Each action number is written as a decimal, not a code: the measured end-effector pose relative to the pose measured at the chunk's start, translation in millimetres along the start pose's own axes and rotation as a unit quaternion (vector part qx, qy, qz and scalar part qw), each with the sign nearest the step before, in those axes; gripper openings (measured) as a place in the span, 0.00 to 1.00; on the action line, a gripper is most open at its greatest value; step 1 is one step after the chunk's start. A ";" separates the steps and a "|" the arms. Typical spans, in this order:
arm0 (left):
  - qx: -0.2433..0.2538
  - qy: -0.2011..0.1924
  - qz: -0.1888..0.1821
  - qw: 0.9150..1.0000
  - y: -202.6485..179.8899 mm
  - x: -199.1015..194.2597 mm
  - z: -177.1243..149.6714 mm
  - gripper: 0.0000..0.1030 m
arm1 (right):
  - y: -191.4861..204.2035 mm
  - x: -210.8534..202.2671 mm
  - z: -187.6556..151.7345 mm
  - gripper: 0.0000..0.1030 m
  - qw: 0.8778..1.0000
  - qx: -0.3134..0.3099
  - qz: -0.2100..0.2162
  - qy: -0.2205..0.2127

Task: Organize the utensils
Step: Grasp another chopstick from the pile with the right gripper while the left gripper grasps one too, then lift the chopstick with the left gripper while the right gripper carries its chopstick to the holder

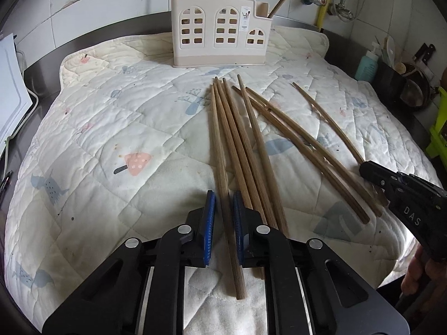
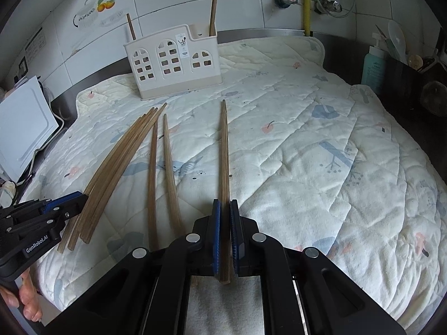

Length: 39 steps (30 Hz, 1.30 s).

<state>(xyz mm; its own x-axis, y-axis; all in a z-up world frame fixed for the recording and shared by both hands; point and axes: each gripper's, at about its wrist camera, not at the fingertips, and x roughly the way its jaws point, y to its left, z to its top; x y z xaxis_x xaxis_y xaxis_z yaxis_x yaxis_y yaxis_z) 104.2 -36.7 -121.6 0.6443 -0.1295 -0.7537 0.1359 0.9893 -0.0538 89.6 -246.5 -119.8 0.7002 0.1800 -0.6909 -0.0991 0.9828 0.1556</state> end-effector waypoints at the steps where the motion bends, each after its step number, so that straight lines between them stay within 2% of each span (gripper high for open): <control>1: -0.002 0.001 -0.001 1.000 0.4 0.3 0.2 0.11 | -0.5 0.0 -0.7 0.06 1.000 0.001 0.002 -0.003; 6: -0.012 0.000 -0.016 1.000 5.8 -0.3 1.6 0.11 | -1.9 -1.7 -0.6 0.06 1.000 -0.001 0.012 -0.005; 11: -0.031 -0.002 -0.046 0.998 15.1 -6.0 6.6 0.05 | -1.2 -18.5 6.2 0.06 1.000 -0.019 0.008 -0.020; 17: -0.024 -0.044 -0.055 0.997 21.6 -26.9 15.8 0.05 | 0.0 -50.0 25.8 0.06 0.997 -0.053 0.000 -0.058; 24: -0.009 -0.083 -0.064 0.994 25.2 -50.9 32.3 0.05 | 10.2 -85.9 63.5 0.06 0.990 -0.098 0.014 -0.105; 31: -0.011 -0.094 -0.071 0.993 33.3 -58.6 52.9 0.05 | 13.8 -95.2 105.0 0.06 0.987 -0.106 0.060 -0.106; 39: -0.009 -0.112 -0.089 0.990 43.4 -71.6 91.5 0.05 | 20.4 -100.6 185.2 0.06 0.982 -0.111 0.103 -0.112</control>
<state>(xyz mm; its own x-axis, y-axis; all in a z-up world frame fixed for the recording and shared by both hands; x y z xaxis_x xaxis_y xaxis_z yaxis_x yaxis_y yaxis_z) 132.8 9.4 -10.0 0.7623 -0.3120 -0.5670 0.2499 0.9501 -0.1868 148.2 -252.1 83.7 0.7847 0.3864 -0.4847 -0.3892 0.9157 0.0999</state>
